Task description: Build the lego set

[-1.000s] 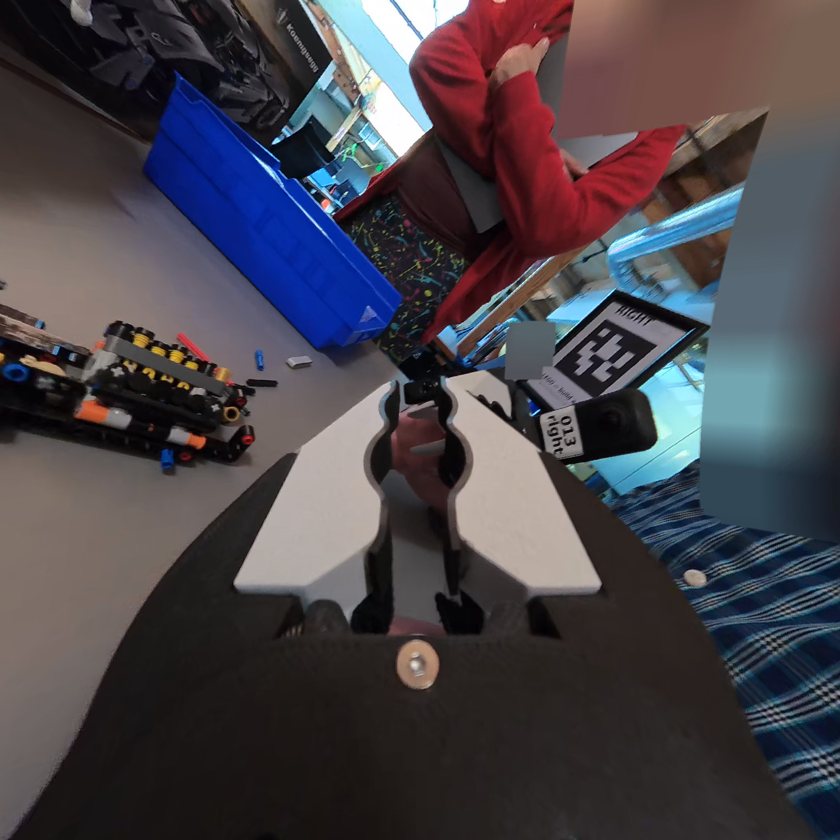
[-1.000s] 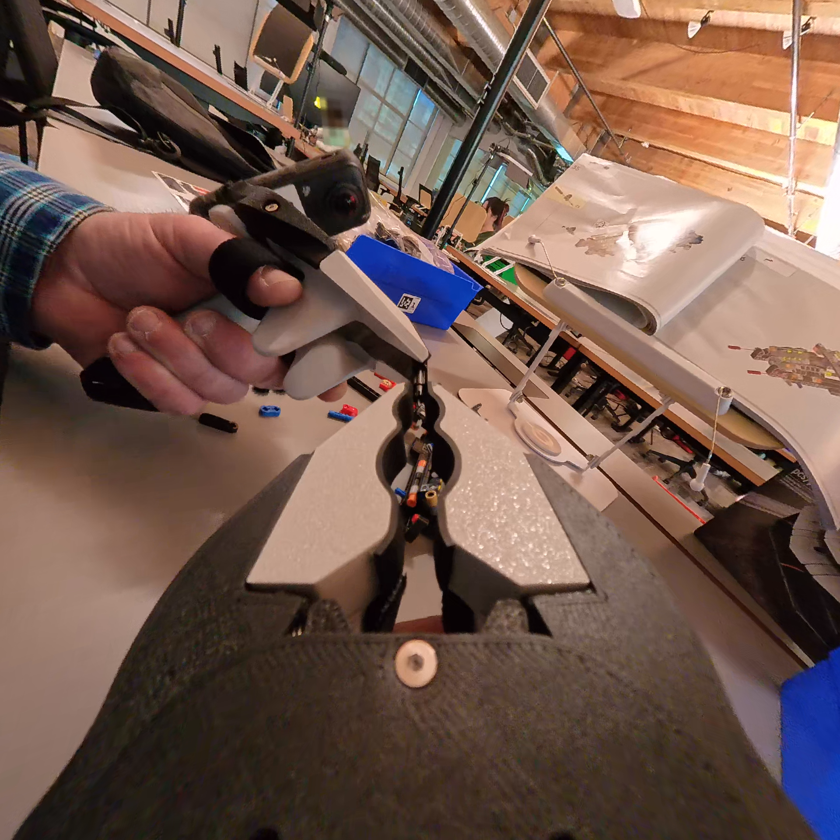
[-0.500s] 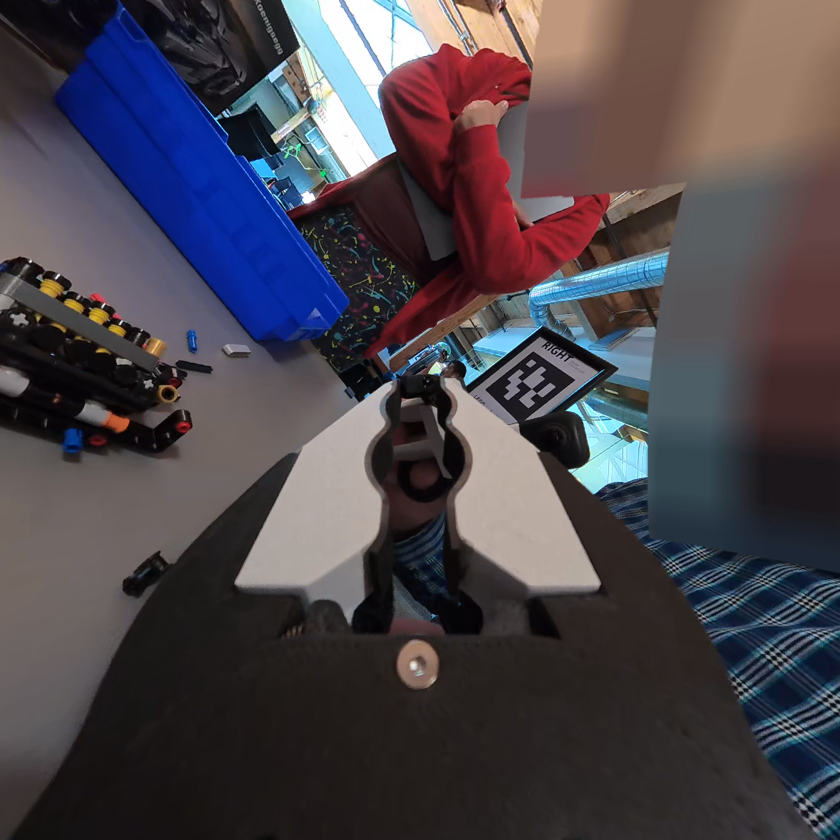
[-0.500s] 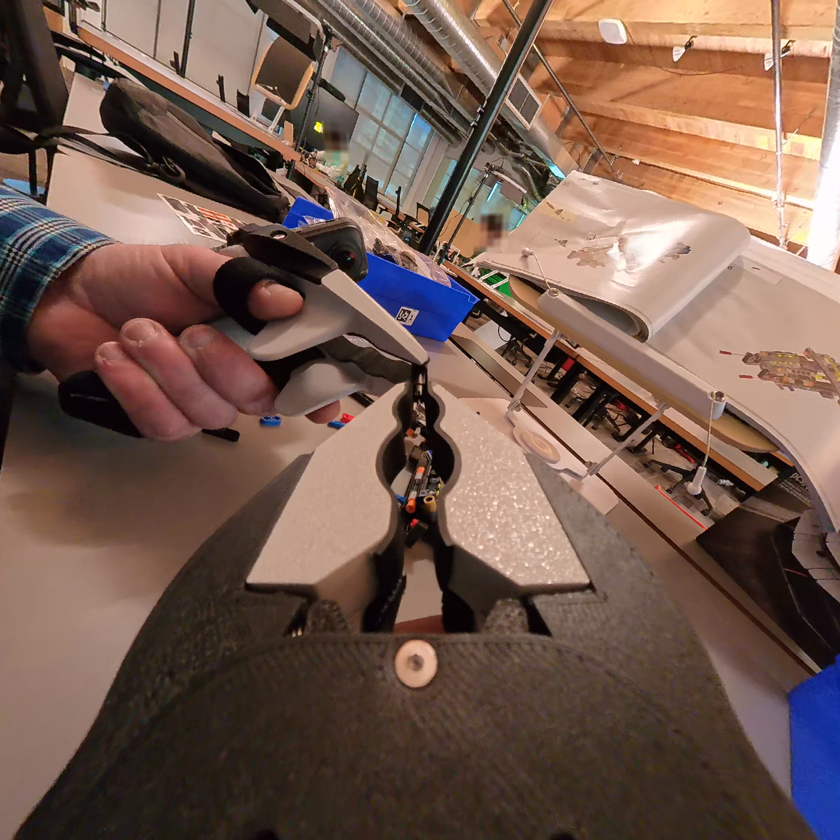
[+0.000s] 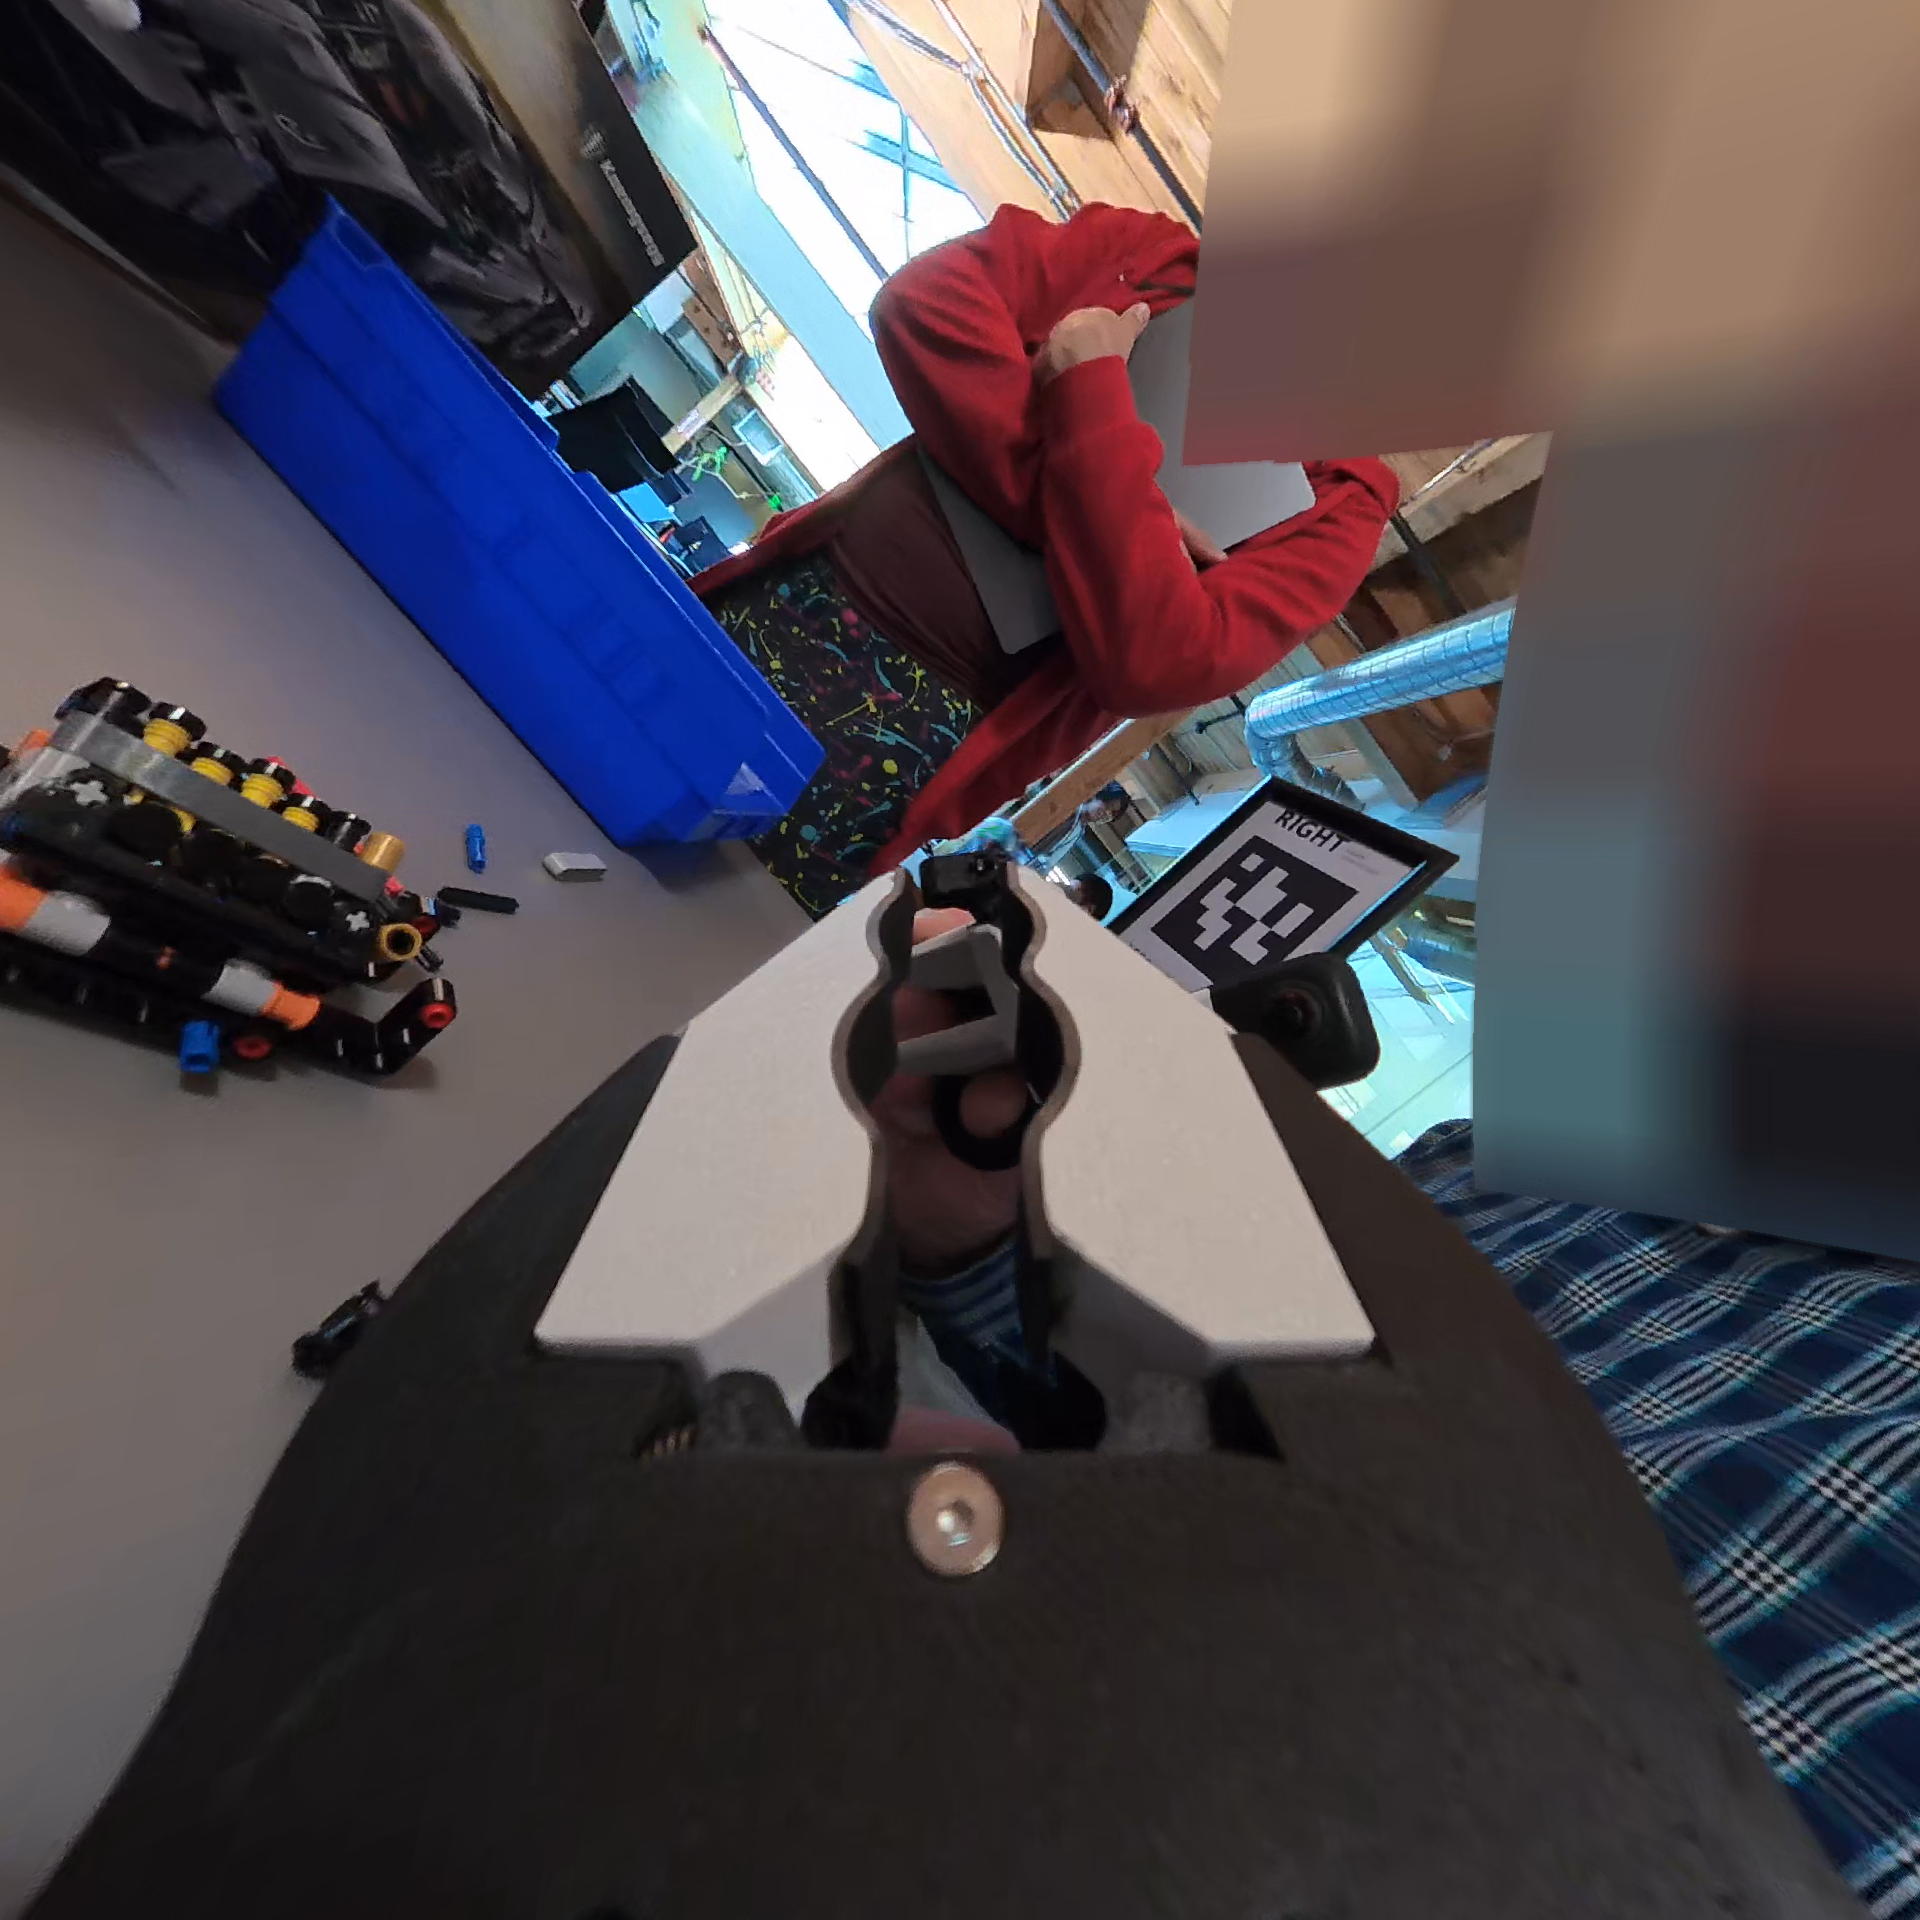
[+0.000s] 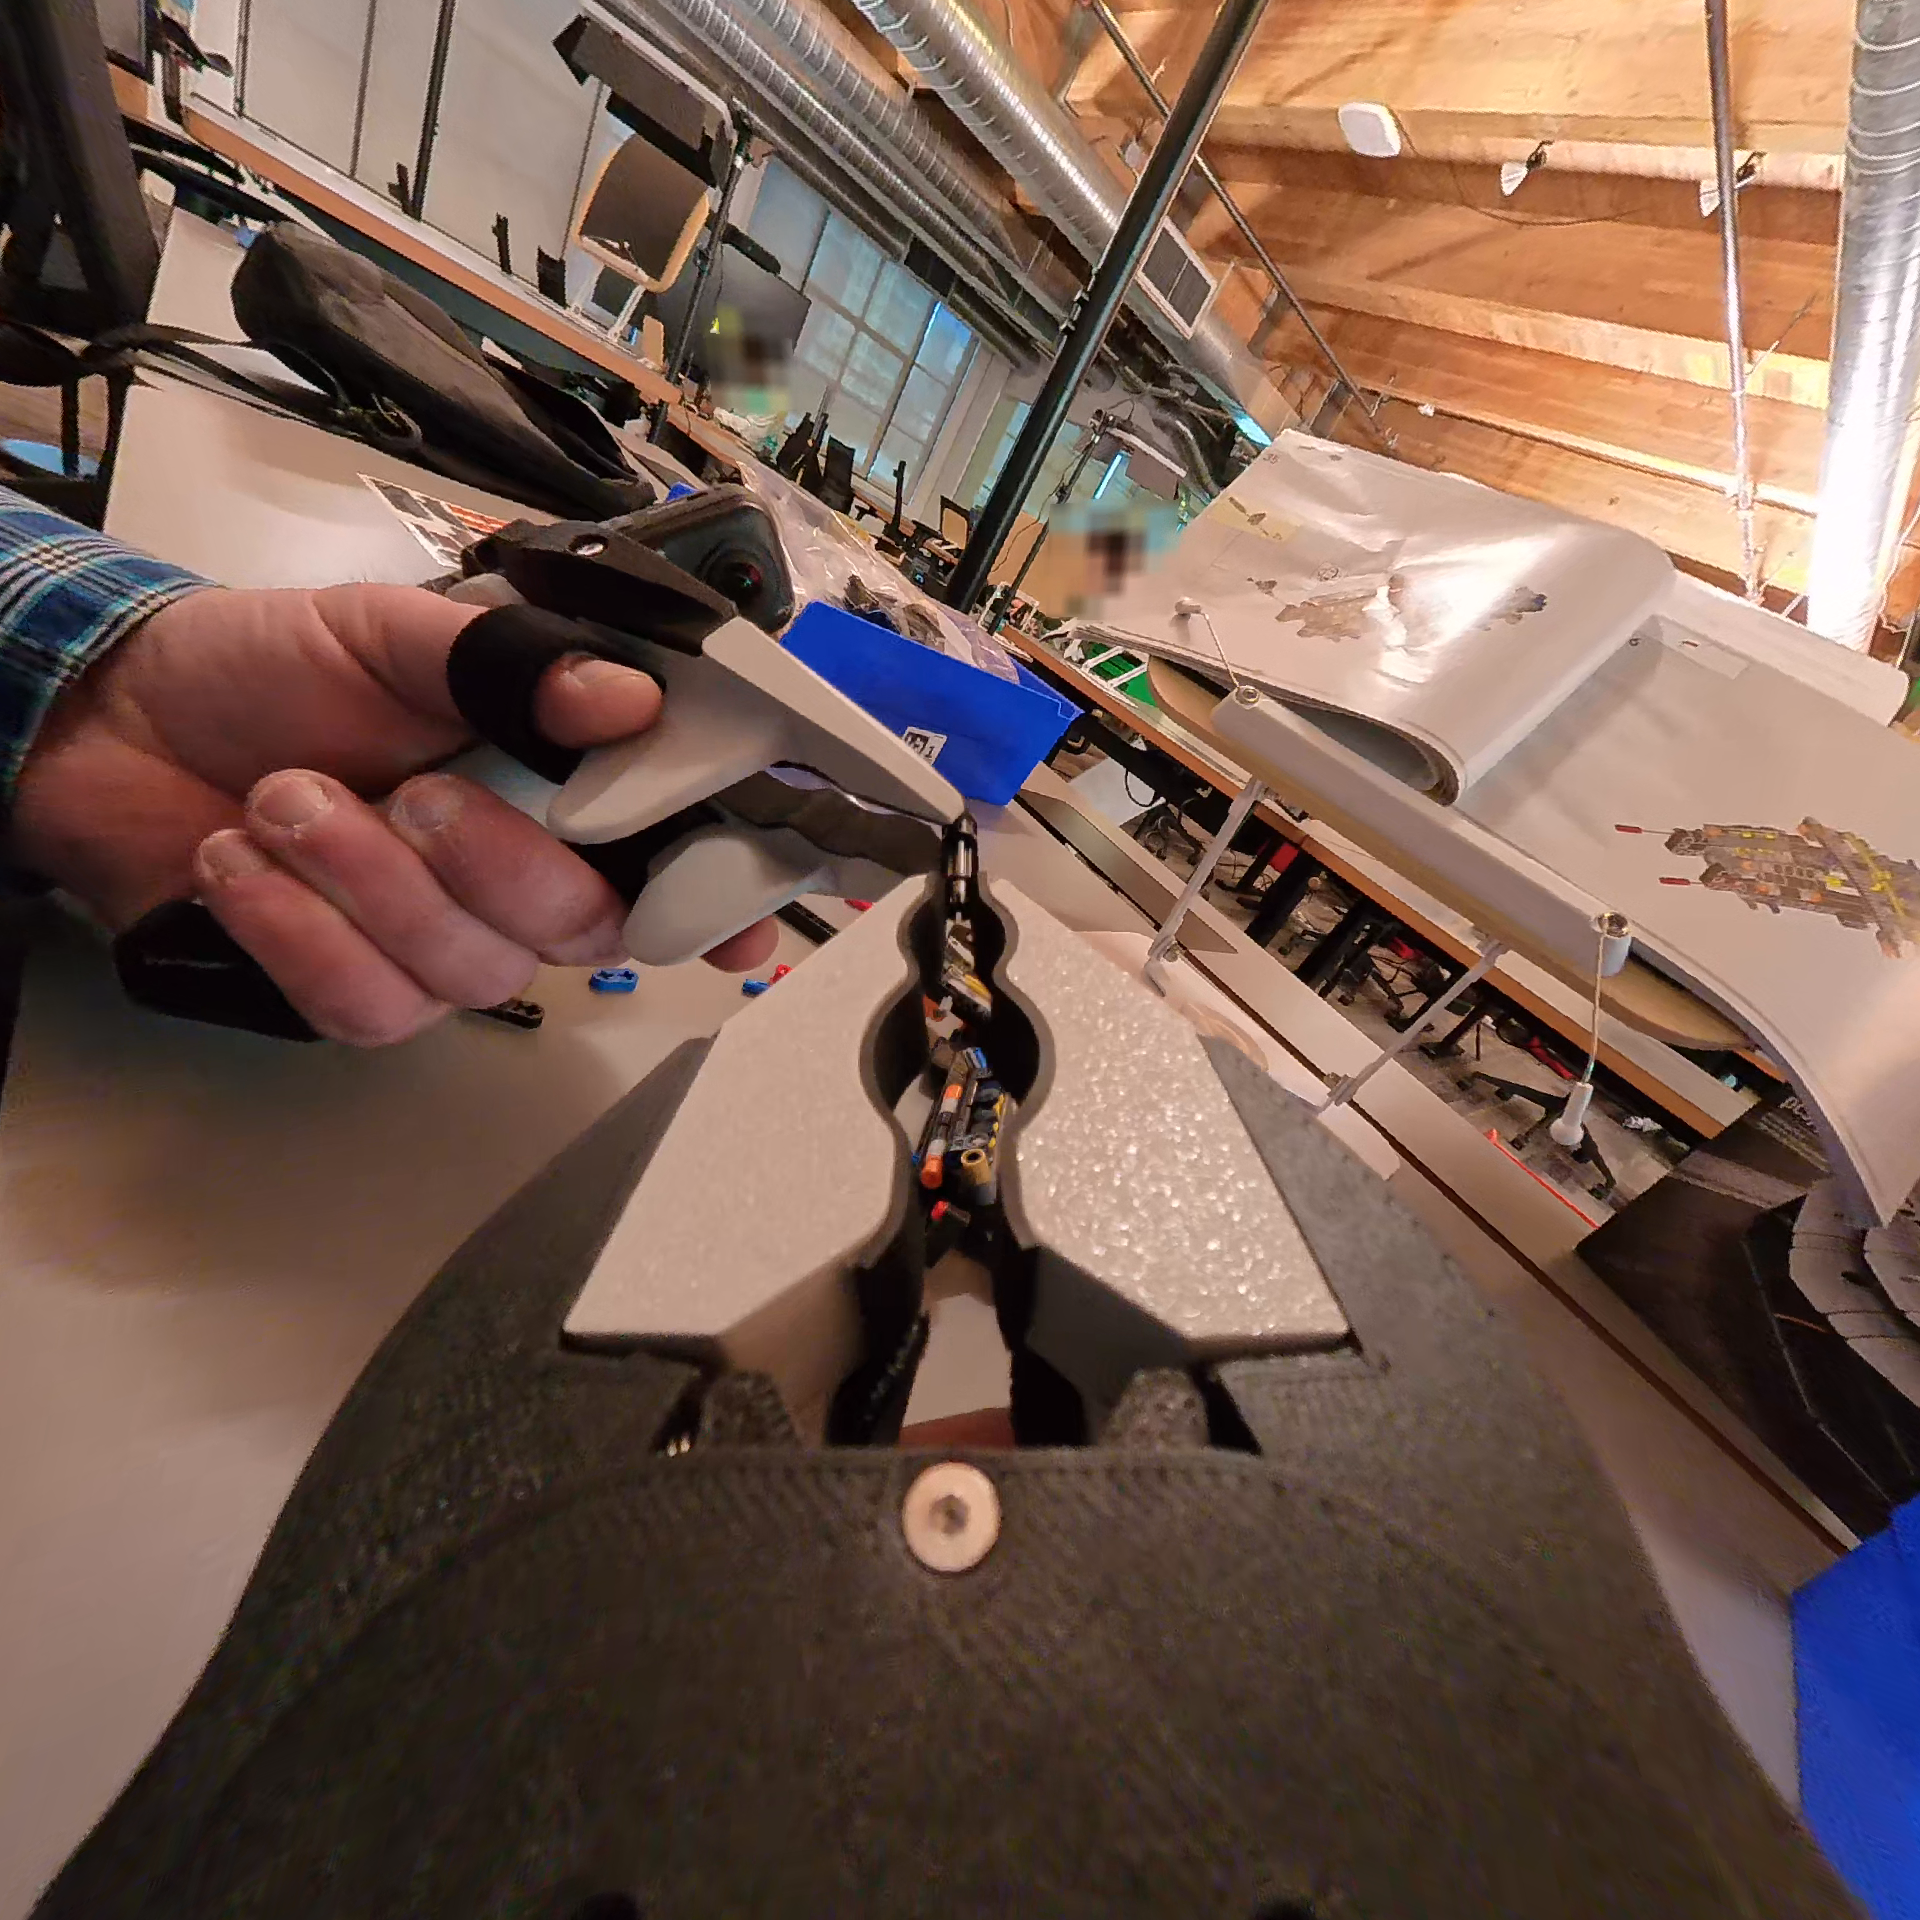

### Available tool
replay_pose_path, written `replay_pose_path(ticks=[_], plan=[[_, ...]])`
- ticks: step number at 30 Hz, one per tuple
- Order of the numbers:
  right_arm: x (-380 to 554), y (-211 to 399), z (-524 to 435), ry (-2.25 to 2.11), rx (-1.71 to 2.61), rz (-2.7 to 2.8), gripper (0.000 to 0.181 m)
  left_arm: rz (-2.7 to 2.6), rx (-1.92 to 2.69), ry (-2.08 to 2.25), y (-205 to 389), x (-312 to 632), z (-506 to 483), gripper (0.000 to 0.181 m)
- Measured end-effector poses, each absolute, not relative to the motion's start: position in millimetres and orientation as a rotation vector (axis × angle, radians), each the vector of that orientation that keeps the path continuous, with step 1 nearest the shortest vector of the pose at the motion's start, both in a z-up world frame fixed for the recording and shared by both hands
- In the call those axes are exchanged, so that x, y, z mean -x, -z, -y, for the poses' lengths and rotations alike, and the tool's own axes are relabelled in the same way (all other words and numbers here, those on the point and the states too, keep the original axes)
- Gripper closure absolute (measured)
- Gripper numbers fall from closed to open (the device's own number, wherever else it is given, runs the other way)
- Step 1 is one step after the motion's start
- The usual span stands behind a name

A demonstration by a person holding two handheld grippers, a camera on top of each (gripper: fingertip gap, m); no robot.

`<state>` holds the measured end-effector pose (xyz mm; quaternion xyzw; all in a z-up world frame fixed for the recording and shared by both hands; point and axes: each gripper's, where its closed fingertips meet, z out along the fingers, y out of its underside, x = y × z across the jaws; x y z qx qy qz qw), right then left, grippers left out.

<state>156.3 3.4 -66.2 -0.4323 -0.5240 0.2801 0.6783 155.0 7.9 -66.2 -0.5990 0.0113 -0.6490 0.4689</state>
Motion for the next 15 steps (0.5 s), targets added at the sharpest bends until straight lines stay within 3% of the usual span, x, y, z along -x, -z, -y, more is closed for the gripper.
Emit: replay_pose_path(ticks=[10, 15], plan=[[-157.1, 66.5, -5.2, -0.609, 0.973, 1.170, 0.178, -0.065, 1.484, 1.543, 64.1, -158.4, -9.9, 0.169], [-155.8, 70.8, -4.2, -0.609, 0.970, 1.199, 0.176, -0.256, 1.588, 1.281, 65.8, -159.7, -8.4, 0.169]])
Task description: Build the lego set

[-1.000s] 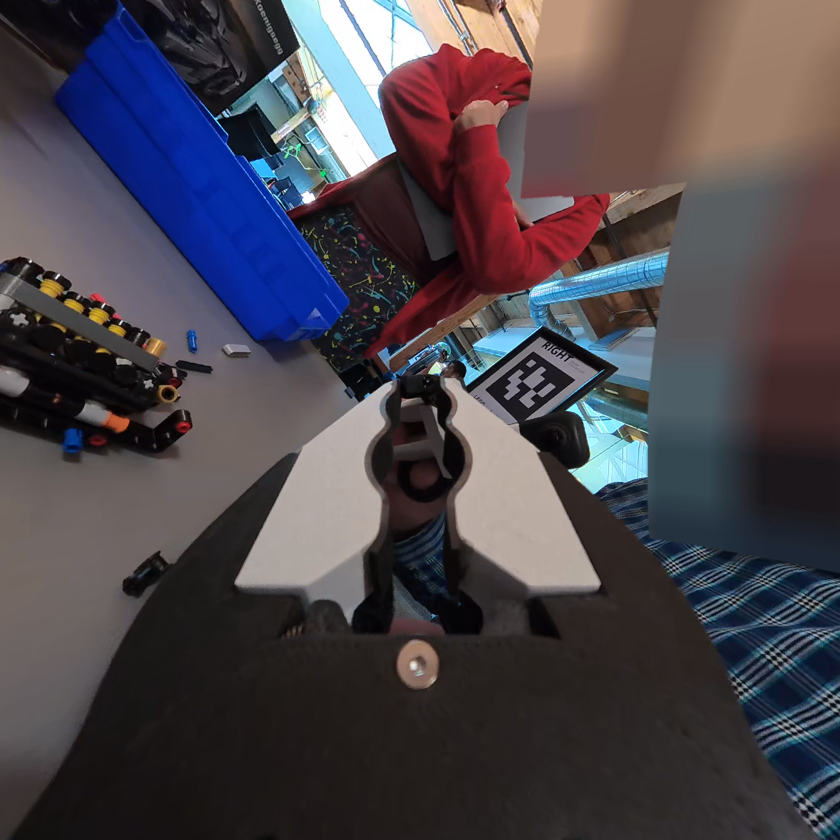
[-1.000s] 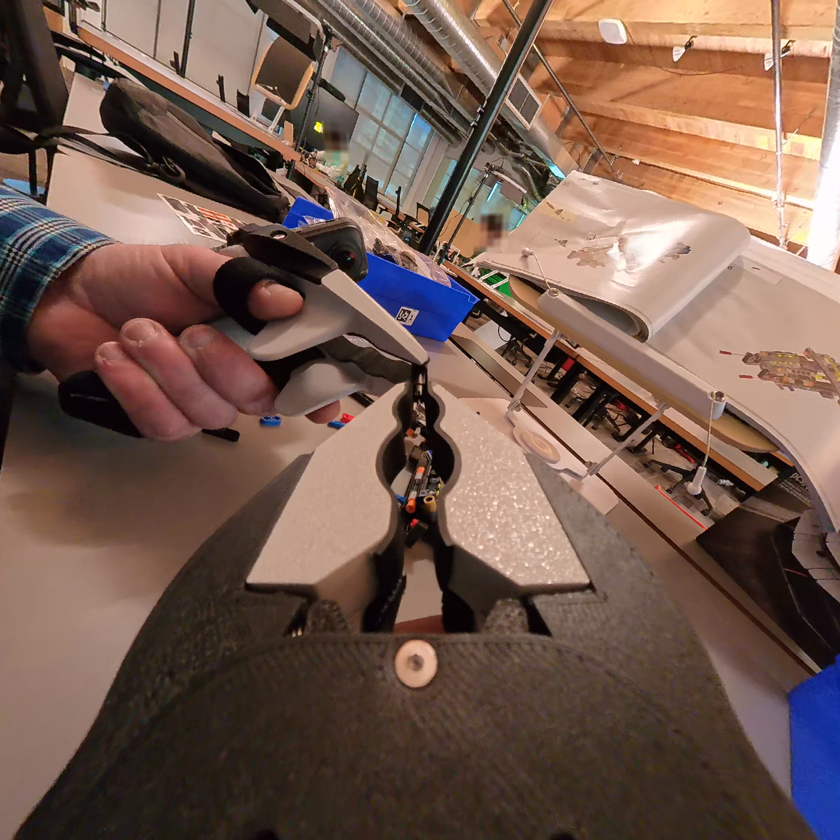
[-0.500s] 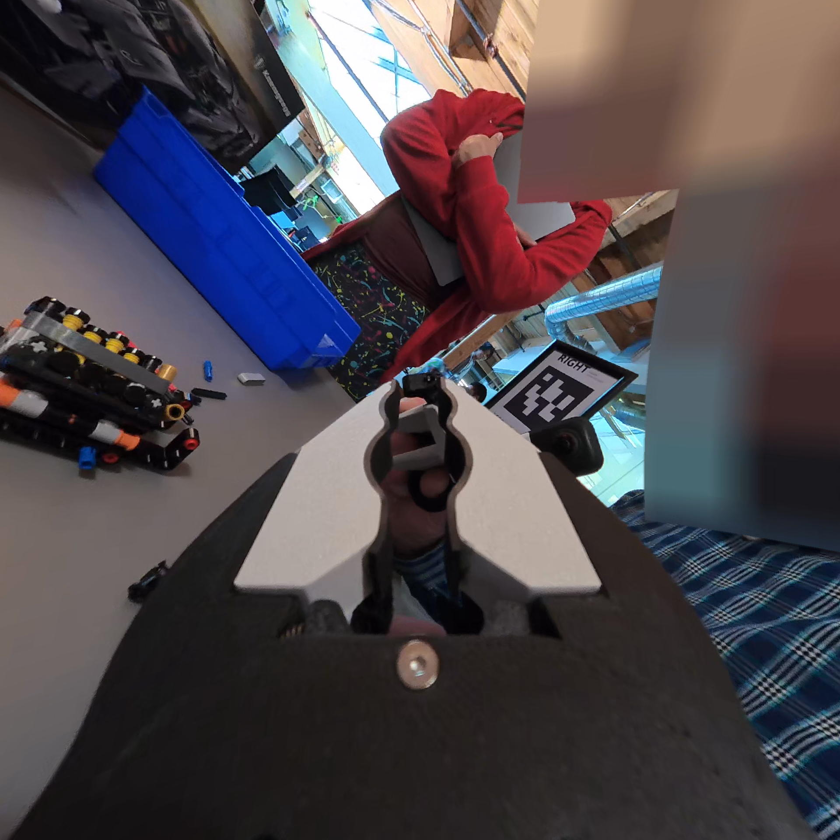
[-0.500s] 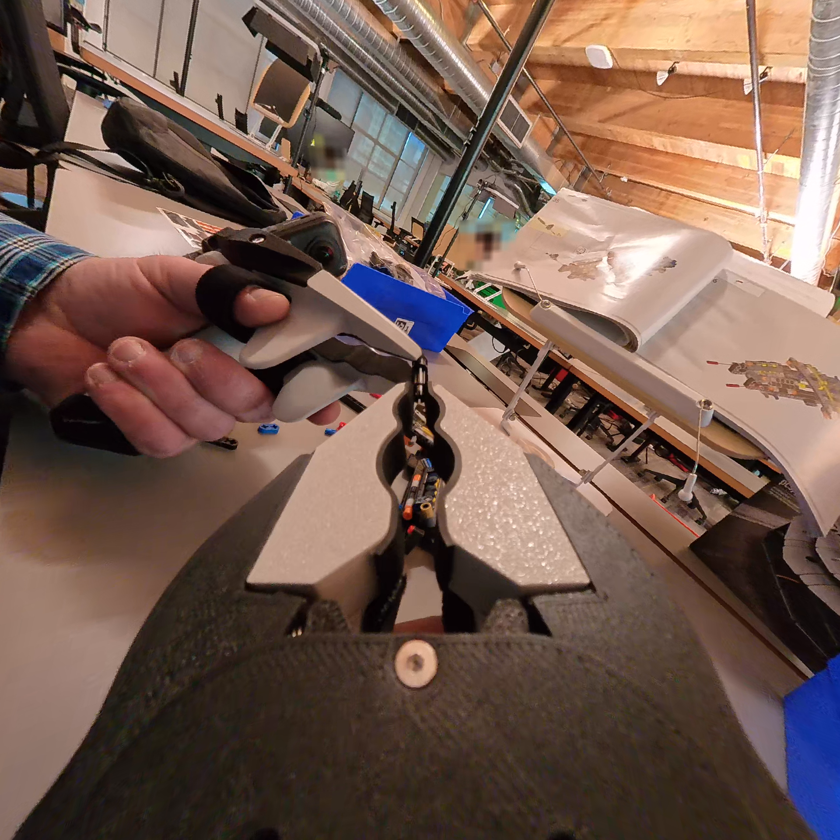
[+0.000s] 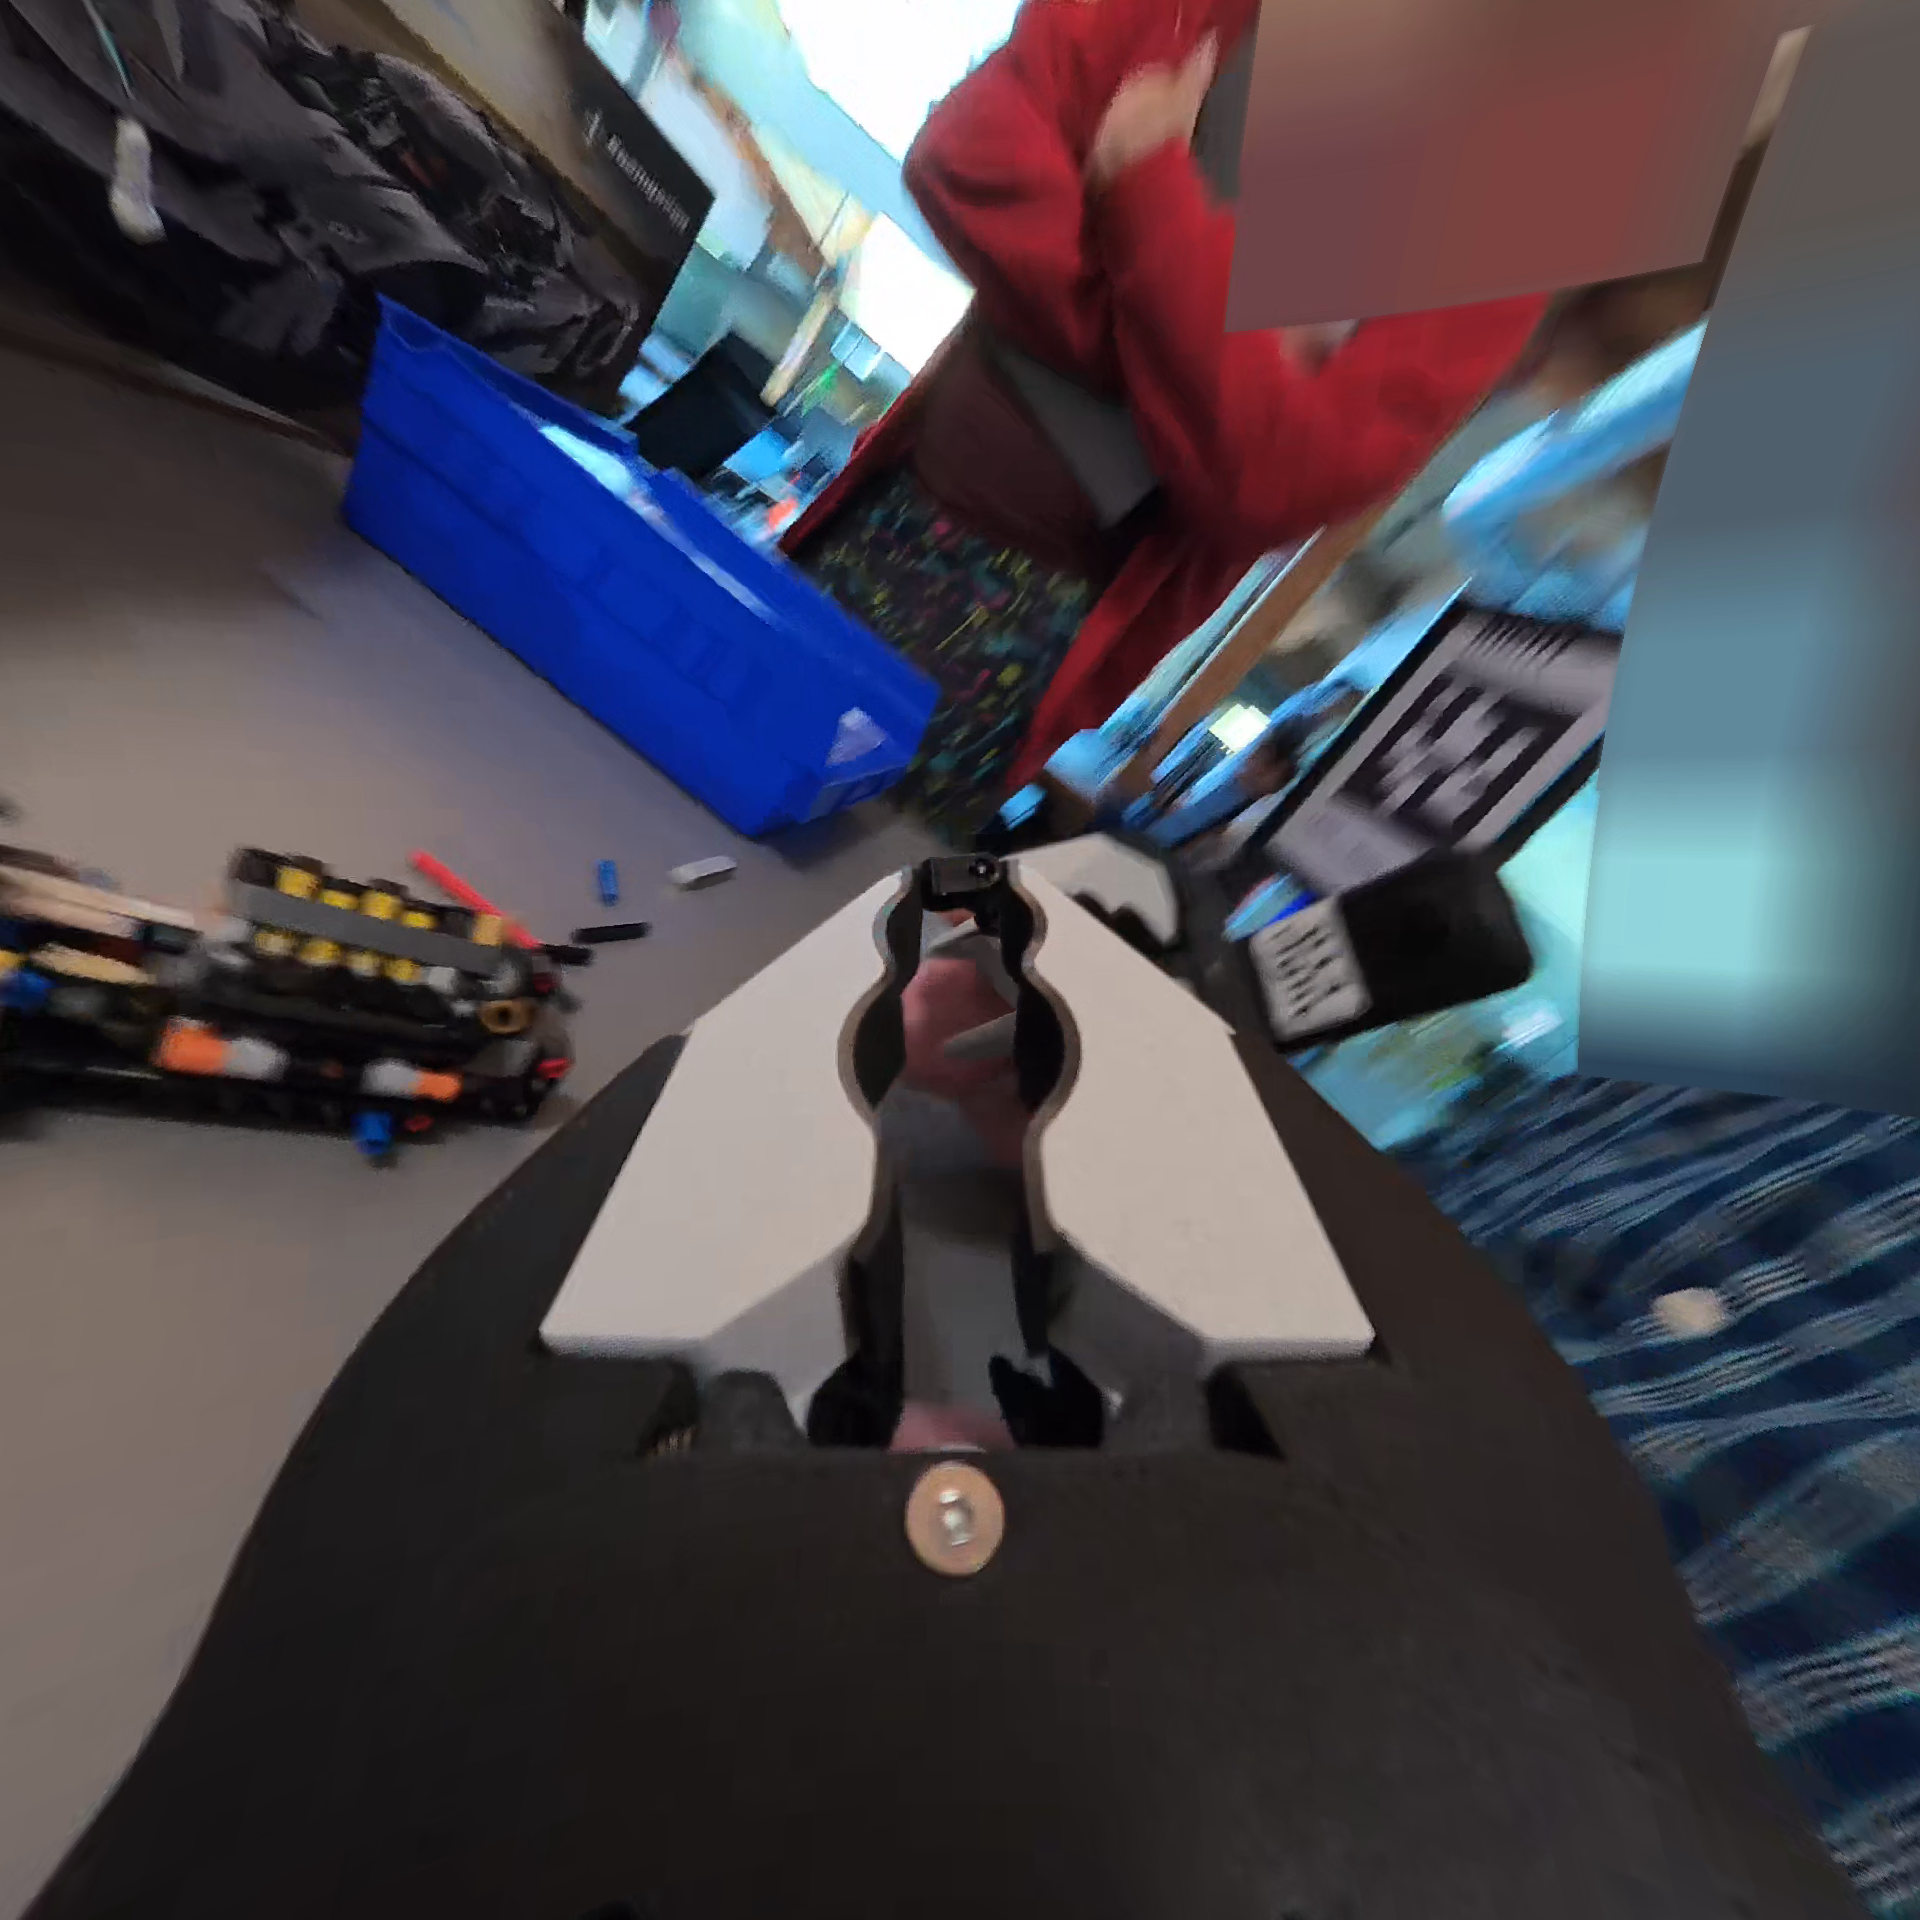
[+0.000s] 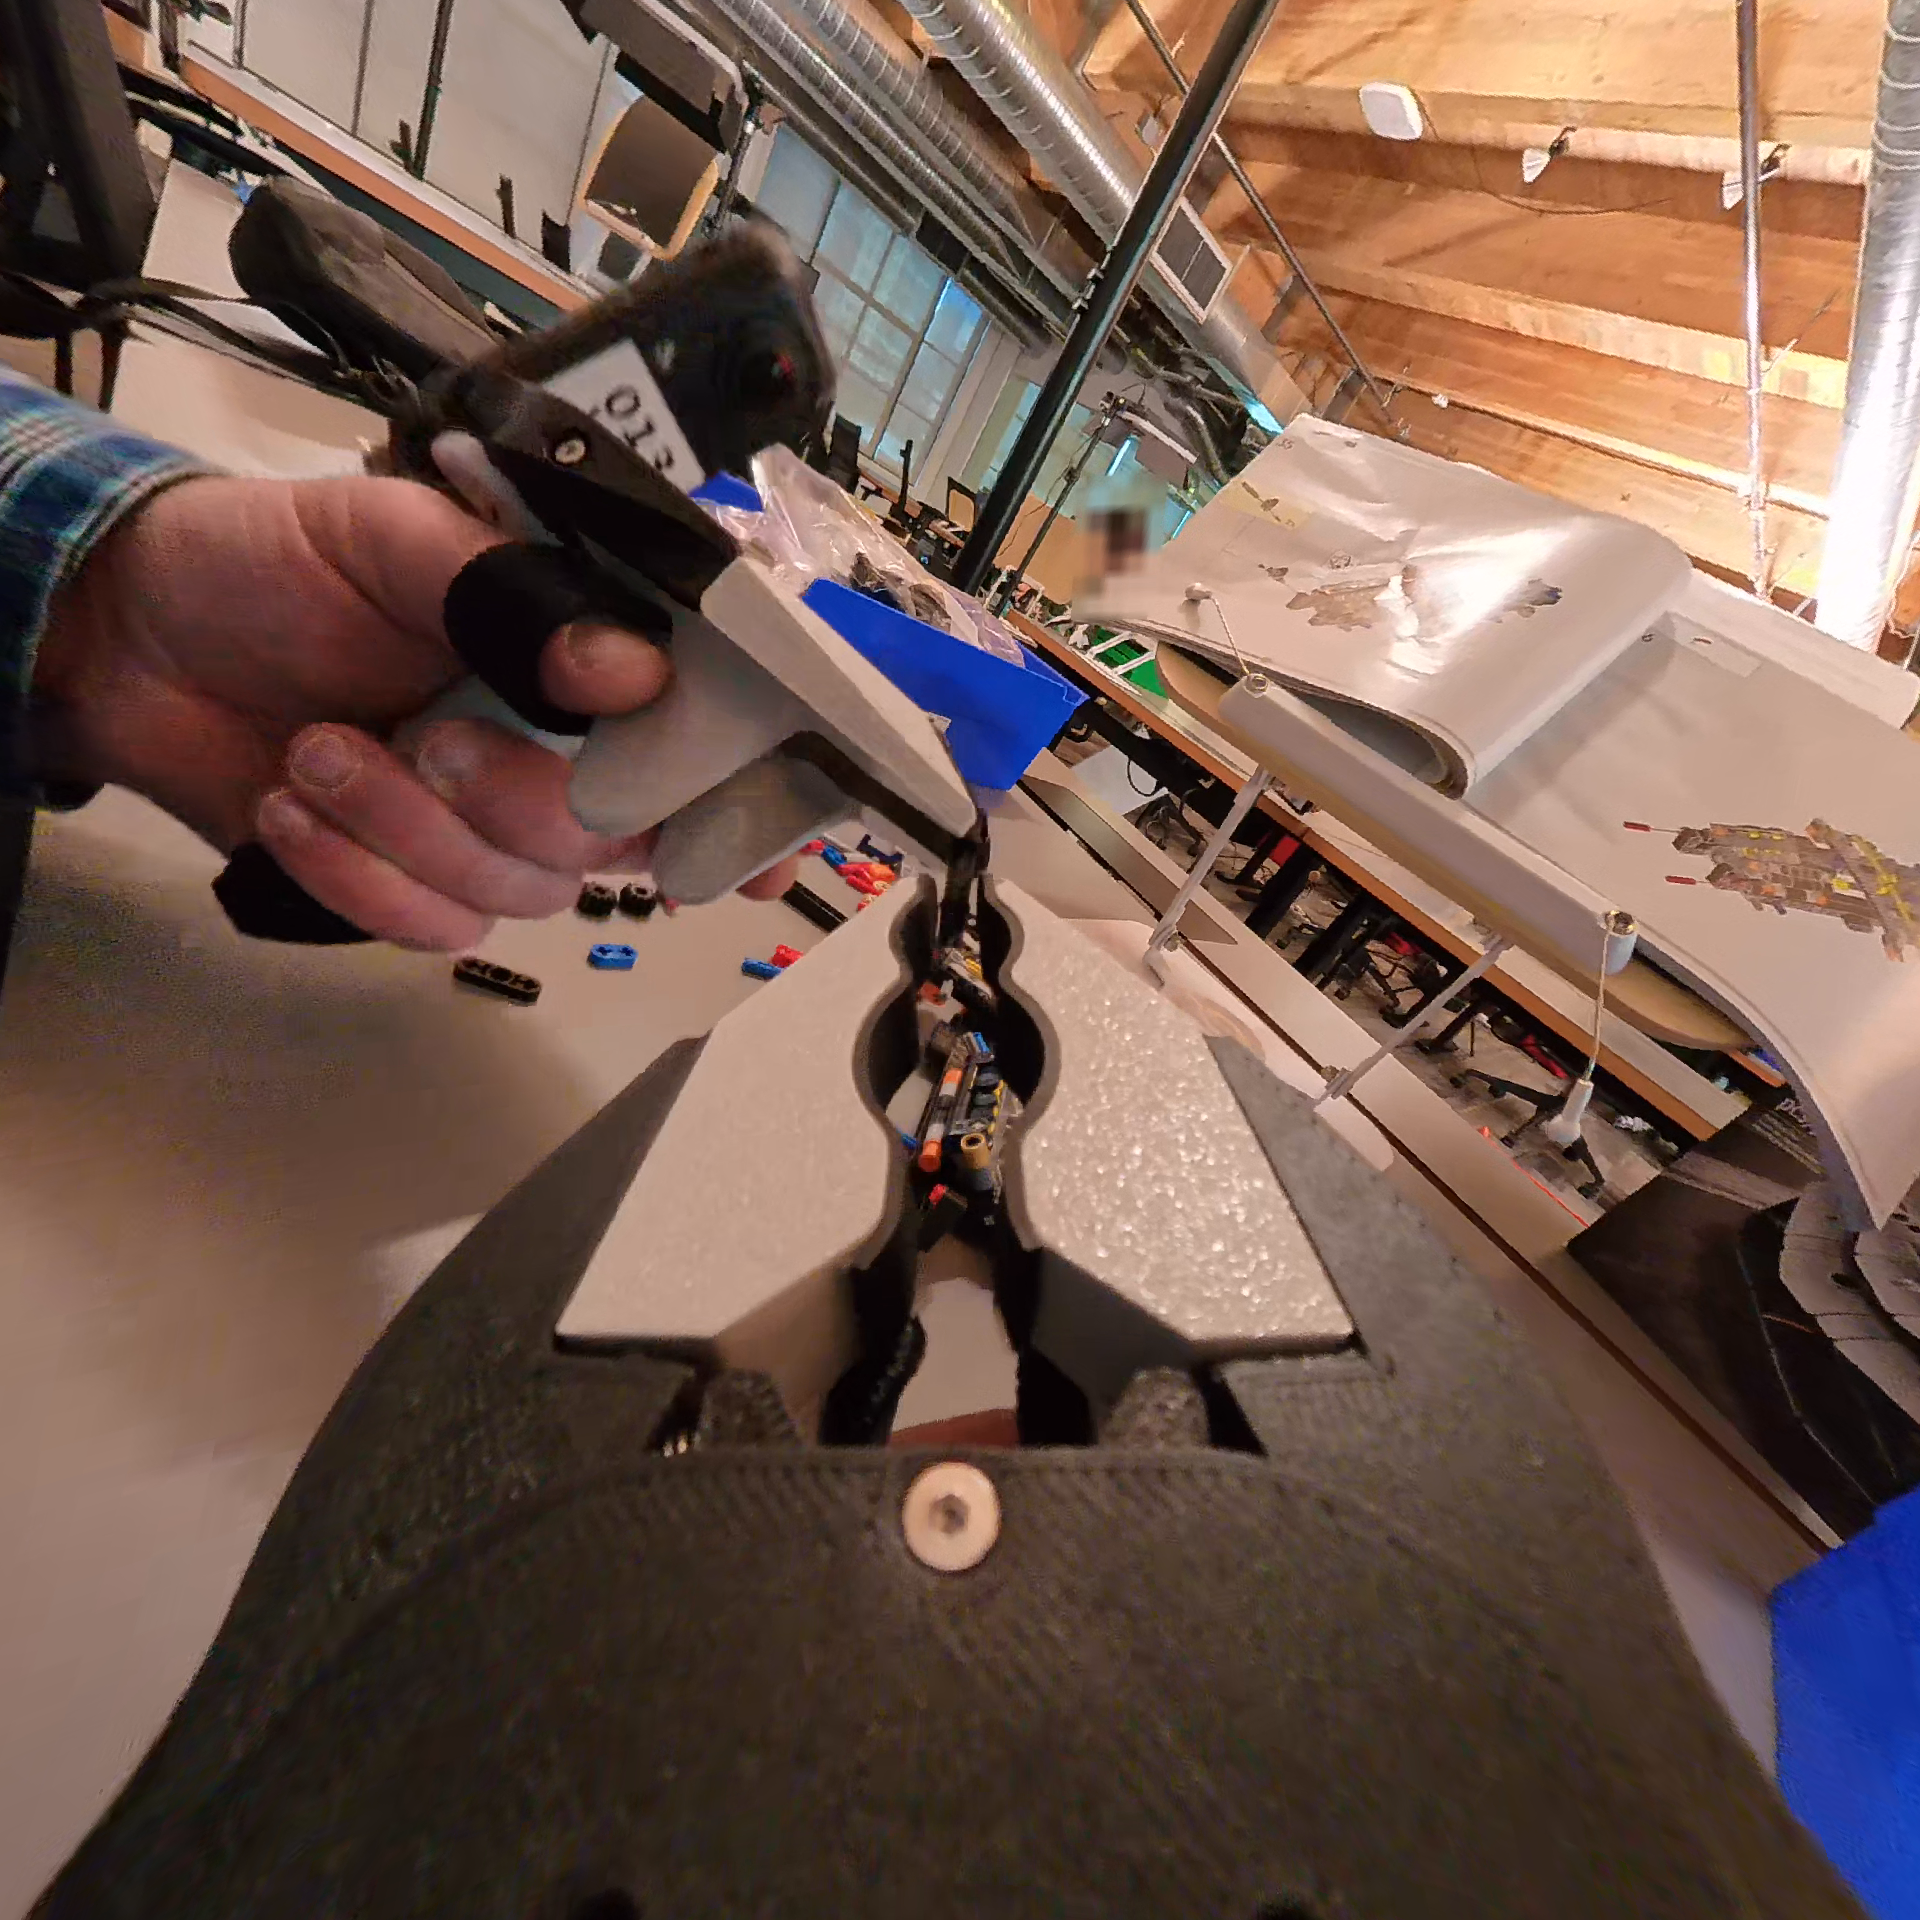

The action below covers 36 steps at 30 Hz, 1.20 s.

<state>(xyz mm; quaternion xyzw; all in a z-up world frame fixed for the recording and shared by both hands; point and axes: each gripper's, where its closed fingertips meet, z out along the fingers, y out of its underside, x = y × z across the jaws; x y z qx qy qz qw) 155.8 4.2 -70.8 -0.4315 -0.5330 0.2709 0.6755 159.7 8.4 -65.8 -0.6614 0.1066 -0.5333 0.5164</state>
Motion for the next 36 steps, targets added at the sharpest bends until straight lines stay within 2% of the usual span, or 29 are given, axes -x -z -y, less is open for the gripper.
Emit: replay_pose_path(ticks=[10, 13, 36], plan=[[-152, 82, -8, -0.551, 1.007, 1.240, 0.172, -0.405, 1.654, 0.923, 66, -158, -7, 0.169], [-151, 85, -9, -0.537, 1.021, 1.251, 0.176, -0.443, 1.683, 0.842, 70, -157, -9, 0.169], [-152, 90, -12, -0.541, 1.078, 1.253, 0.181, -0.447, 1.671, 0.668, 74, -160, -9, 0.169]])
